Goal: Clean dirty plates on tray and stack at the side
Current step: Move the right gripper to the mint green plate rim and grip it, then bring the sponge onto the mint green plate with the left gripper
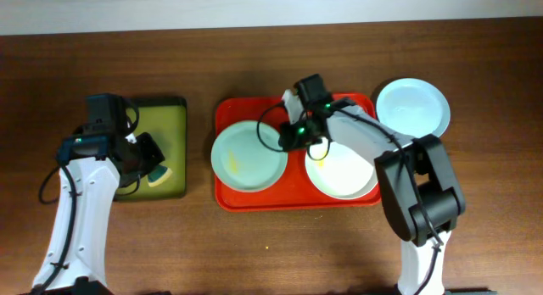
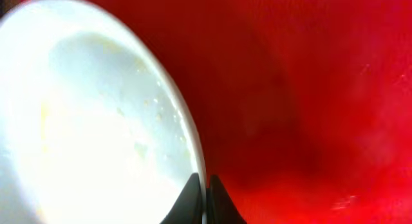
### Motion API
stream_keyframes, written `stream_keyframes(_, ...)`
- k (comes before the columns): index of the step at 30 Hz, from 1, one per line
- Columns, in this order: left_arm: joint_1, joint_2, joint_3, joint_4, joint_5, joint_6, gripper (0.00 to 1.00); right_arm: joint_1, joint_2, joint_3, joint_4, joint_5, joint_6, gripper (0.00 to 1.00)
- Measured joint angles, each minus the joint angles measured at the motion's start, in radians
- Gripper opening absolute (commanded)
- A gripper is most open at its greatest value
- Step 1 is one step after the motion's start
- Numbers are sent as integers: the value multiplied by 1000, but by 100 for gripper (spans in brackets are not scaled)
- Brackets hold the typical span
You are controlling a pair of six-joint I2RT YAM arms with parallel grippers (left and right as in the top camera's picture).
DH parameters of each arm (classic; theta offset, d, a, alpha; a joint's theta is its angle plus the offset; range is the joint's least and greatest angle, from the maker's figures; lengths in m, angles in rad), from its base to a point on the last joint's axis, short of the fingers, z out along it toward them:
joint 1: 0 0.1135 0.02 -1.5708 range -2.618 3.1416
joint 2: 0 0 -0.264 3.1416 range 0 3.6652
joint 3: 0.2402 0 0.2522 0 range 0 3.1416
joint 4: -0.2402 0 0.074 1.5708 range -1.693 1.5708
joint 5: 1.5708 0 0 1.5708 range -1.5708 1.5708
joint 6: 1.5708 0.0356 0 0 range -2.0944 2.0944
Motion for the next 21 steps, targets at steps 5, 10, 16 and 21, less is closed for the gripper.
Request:
stream_keyframes(5,-94,0,-1,22,18,21,0,17,-3,9,-71,89,27,4)
stream_keyframes(10,-206,0,-2,45,21,22,0,25,-14,16,-87,205,108,5)
stream_keyframes(16,-313,0,-2,112,24,18,0,24,-16,17,-90,270,130,28)
stream_keyframes(21,-363,16,-4,200,24,-38,0,24,-16,21,-105,285,130,4)
